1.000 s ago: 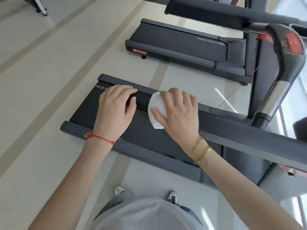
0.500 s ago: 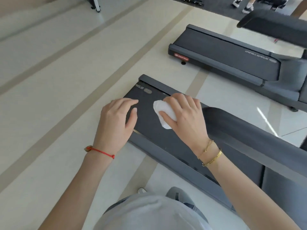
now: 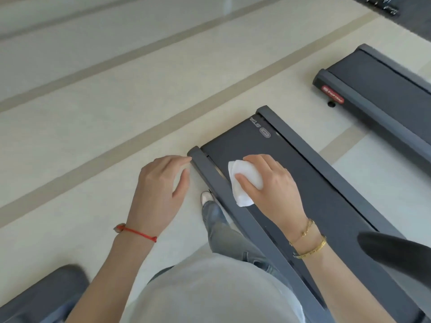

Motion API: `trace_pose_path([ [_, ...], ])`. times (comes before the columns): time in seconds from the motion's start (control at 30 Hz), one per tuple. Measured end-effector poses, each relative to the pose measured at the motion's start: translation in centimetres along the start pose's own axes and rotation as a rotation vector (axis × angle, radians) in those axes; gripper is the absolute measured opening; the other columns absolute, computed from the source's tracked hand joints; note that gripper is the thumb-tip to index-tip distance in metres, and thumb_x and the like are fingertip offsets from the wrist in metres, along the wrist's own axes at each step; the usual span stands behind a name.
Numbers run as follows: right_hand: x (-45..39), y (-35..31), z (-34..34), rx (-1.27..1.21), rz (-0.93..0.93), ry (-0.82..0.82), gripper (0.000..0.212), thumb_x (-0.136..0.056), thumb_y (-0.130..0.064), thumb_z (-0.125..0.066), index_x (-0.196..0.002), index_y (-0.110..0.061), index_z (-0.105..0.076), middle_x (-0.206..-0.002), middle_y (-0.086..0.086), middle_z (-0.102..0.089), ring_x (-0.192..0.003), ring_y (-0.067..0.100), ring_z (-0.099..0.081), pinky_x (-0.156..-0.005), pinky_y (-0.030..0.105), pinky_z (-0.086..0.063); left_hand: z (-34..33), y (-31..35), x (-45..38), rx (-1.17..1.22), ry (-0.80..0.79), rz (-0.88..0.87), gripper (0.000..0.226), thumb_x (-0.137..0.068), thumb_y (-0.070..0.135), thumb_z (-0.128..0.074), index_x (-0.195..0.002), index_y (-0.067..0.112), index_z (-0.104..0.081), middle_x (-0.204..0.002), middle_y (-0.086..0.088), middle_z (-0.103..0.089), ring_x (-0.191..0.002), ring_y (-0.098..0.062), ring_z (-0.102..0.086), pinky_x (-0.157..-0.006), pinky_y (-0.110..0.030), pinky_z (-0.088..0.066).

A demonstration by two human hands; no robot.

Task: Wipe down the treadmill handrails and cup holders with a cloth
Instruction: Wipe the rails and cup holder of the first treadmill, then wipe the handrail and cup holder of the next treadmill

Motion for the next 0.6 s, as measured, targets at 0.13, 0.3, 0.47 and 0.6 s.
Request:
trace_pose_path([
  [0.13,-6.0,-2.0,-2.3,-0.018,0.061,-0.033,0.032,-0.090,-0.041,-0.064,-0.115,-0.021,-0.062,-0.112,-0.004,-0.064,-0.087,0.022,-0.061,-0.076,0.037,-0.050,1.1,-3.9,-3.8,-0.039,0.040,0.082,0.025,-0.094,0.016,-0.053,-0.115,0.012,-0.067,-0.112,0.000,-0.069,-0.105,-0.022,-0.063,-0.094,-0.042,-0.047],
  [0.3,-15.3,-4.4,-4.7,-0.048,0.126,-0.045,0.034,-0.090,-0.042,-0.063,-0.114,-0.020,-0.062,-0.112,-0.005,-0.063,-0.088,0.022,-0.061,-0.076,0.039,-0.051,2.4,-8.7,-10.4,-0.055,0.091,0.163,0.025,-0.095,0.016,-0.053,-0.116,0.012,-0.066,-0.111,0.000,-0.069,-0.105,-0.022,-0.064,-0.095,-0.041,-0.047],
  [0.47,-24.9,-6.2,-6.8,-0.084,0.174,-0.073,0.033,-0.090,-0.041,-0.064,-0.116,-0.021,-0.061,-0.113,-0.007,-0.063,-0.089,0.020,-0.061,-0.076,0.038,-0.051,3.7,-13.1,-17.7,-0.081,0.155,0.239,0.024,-0.095,0.012,-0.055,-0.115,0.012,-0.066,-0.110,-0.001,-0.069,-0.103,-0.023,-0.063,-0.094,-0.044,-0.048],
  [0.6,-31.6,-7.4,-8.3,-0.112,0.209,-0.097,0.034,-0.090,-0.040,-0.063,-0.117,-0.020,-0.061,-0.115,-0.006,-0.063,-0.090,0.022,-0.062,-0.075,0.038,-0.052,5.0,-16.4,-22.6,-0.092,0.185,0.299,0.026,-0.095,0.016,-0.052,-0.116,0.013,-0.067,-0.110,0.000,-0.069,-0.104,-0.021,-0.062,-0.095,-0.041,-0.047],
])
Point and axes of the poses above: each hand's wrist, its own x-axis away from the middle knuckle, its own z-axis out of the back of the hand, y = z × x, the point moved 6 cm from there along -x, towards the middle knuckle
